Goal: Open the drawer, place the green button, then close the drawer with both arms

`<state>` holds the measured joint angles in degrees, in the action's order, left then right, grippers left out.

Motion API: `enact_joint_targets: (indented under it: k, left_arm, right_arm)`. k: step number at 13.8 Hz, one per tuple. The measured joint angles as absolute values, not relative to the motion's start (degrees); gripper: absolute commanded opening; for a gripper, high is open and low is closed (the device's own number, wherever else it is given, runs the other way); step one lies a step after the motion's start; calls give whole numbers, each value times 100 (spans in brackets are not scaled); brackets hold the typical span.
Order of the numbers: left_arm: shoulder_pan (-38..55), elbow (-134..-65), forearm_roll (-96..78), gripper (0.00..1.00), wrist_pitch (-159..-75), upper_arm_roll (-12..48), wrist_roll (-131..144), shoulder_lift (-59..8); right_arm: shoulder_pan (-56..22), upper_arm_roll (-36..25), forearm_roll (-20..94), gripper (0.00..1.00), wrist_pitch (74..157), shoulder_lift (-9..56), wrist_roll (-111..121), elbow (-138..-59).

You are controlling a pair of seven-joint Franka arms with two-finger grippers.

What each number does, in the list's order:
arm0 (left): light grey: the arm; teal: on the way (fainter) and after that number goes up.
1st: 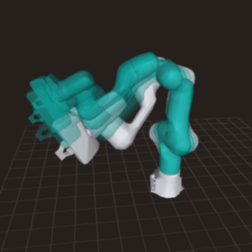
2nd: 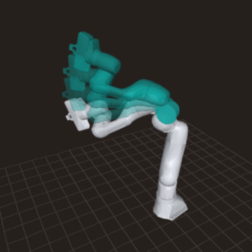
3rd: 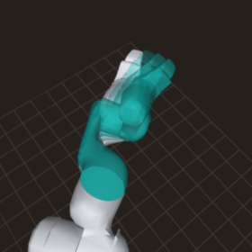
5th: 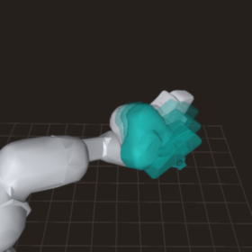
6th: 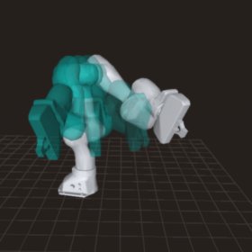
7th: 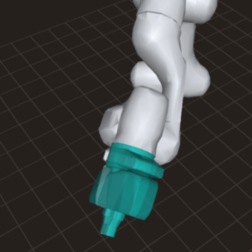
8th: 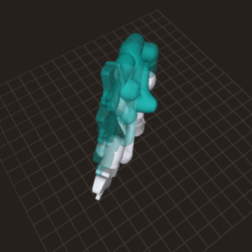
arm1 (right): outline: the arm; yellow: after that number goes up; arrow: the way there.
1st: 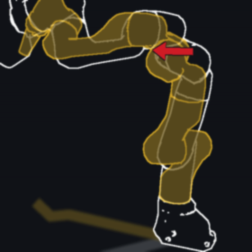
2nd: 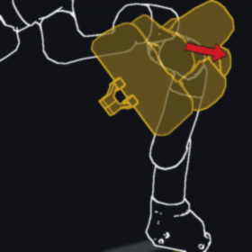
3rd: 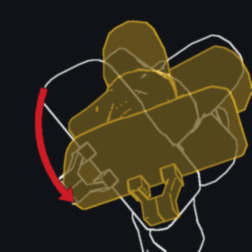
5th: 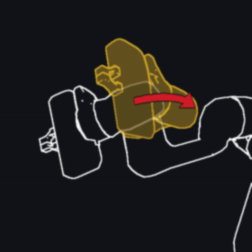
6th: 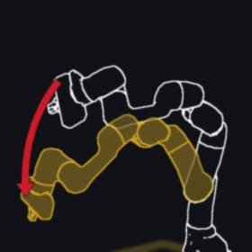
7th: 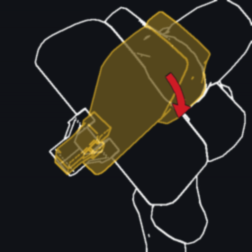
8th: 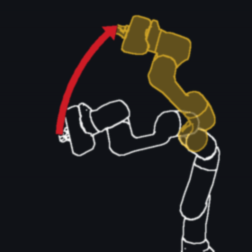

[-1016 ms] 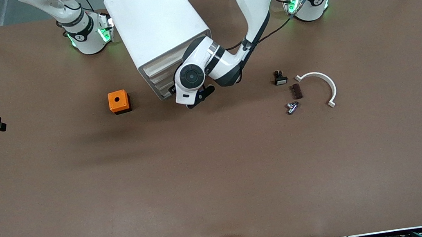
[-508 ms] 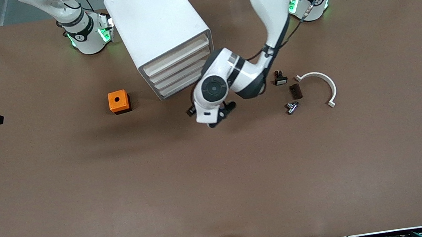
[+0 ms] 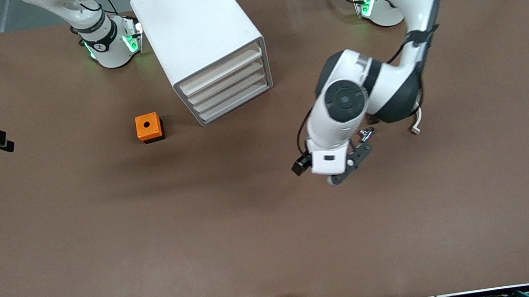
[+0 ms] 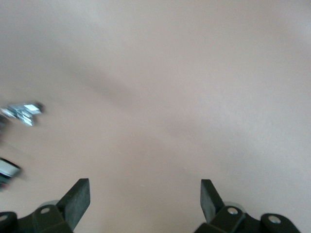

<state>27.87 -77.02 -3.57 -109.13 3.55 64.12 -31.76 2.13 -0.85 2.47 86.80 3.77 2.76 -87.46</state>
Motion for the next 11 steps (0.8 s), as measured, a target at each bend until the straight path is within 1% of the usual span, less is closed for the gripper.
enact_joint_targets:
  k: [2,5,8,11]
  left_arm:
    - [2390,-7702,-338,100,-10523,337,6139,-2816]
    - [1861,-7704,33,100,-9954,334,5532,-2305]
    - [1614,-7706,462,100,-9444,335,4730,-1824]
    - [1199,-7714,509,100,-8993,335,3662,-1371]
  right_arm:
    - [17,-83,201,100,8680,358,253,-8745]
    - [22,-138,200,100,8820,281,259,-8738]
    - [181,-180,184,100,8970,134,580,-8737]
    - [509,-208,182,100,8985,87,1063,-8746]
